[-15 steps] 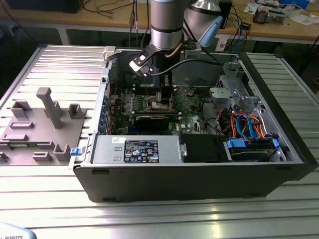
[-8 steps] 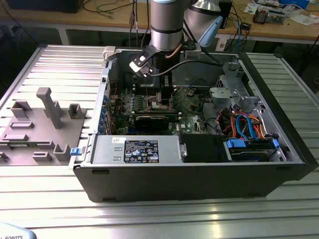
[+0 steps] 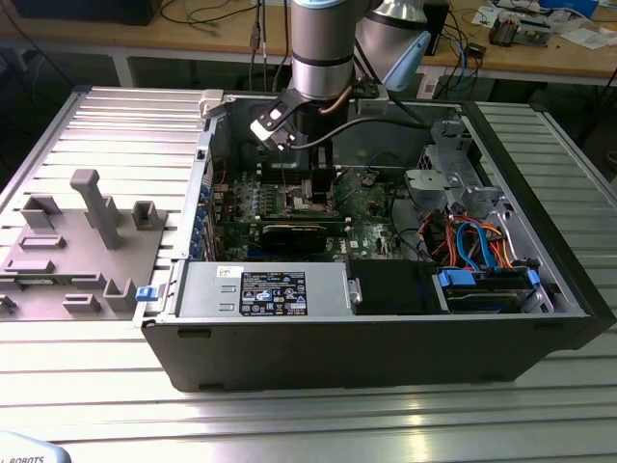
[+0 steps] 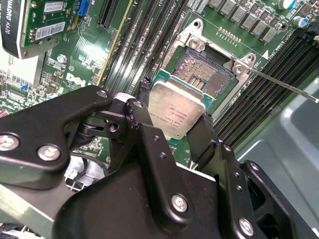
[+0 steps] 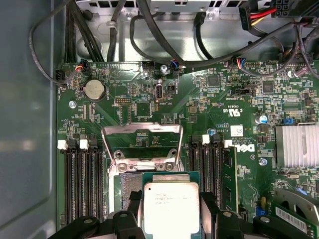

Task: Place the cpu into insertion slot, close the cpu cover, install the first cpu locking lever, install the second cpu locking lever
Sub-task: 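Place the cpu into insertion slot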

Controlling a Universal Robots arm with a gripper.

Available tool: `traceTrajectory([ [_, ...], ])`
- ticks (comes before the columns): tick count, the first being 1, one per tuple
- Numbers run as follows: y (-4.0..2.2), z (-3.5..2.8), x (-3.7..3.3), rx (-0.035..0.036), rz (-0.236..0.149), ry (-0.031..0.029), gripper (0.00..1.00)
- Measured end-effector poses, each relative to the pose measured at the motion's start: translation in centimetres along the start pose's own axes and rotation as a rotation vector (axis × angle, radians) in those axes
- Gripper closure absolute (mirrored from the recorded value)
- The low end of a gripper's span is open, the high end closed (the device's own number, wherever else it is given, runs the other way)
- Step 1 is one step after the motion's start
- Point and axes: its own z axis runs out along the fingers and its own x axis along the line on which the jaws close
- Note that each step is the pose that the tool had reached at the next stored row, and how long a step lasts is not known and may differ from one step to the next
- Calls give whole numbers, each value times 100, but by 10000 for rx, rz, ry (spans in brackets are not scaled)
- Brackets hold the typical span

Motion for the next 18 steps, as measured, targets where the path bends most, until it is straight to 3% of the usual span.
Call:
traceTrajectory([
  [18, -3, 51, 2, 0, 0, 0, 46],
])
